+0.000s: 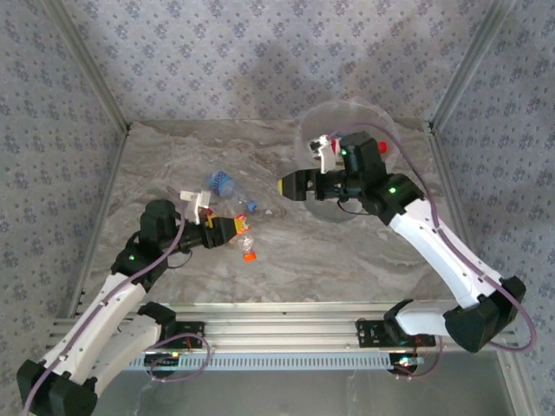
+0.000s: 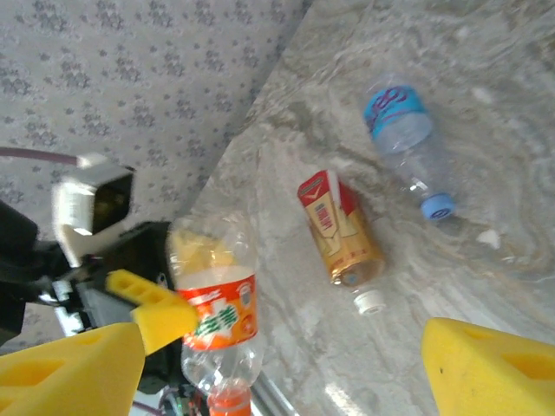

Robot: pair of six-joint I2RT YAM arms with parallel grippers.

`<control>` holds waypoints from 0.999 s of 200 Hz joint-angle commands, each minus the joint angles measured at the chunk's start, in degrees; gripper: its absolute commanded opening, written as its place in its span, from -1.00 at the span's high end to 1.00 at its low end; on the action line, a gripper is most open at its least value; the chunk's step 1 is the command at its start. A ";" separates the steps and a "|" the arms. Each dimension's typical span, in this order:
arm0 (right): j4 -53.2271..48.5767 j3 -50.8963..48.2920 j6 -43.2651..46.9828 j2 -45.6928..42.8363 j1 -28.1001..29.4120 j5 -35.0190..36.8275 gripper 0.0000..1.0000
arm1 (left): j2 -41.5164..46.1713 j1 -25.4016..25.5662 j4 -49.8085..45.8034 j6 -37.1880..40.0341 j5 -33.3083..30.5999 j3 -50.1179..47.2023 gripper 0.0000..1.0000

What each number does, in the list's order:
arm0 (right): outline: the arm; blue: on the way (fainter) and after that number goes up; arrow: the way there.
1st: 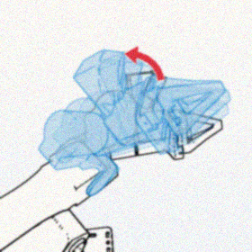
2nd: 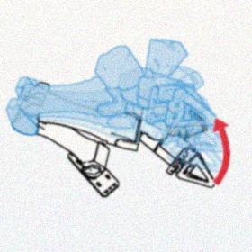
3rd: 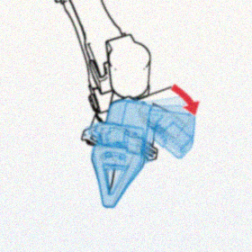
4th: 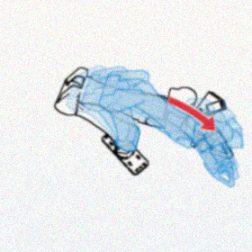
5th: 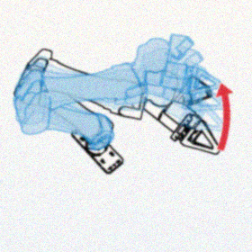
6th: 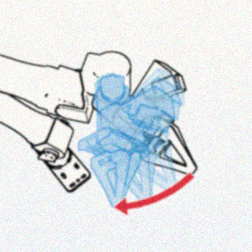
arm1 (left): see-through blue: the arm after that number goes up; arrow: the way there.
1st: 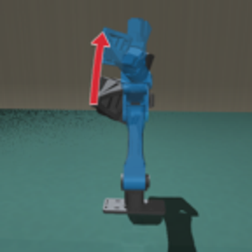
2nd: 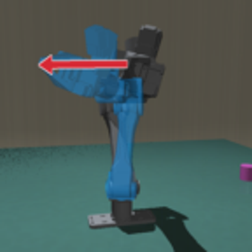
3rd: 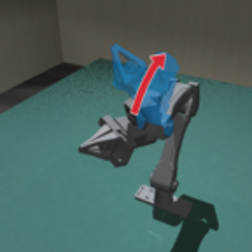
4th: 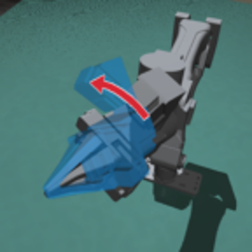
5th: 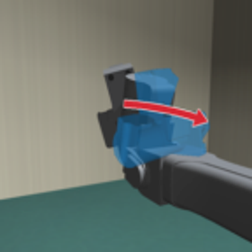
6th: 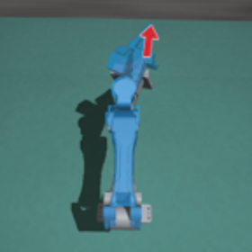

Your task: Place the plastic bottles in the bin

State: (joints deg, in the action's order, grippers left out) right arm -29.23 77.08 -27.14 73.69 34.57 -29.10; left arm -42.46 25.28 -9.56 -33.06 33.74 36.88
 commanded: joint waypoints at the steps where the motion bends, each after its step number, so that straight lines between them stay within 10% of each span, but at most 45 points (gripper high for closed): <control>1: 3.39 0.83 -1.39 1.71 2.40 -1.88 -0.75 | -1.87 1.99 6.90 4.58 5.48 3.70 -0.14; 200: 5.58 3.18 -0.39 6.64 9.71 -6.75 -0.81 | -10.88 11.05 4.99 10.47 3.79 12.51 -0.11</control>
State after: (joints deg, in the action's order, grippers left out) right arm -23.75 78.56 -28.08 79.24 43.70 -33.65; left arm -53.04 35.81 -5.37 -23.77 37.87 46.94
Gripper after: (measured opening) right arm 0.916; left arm 0.560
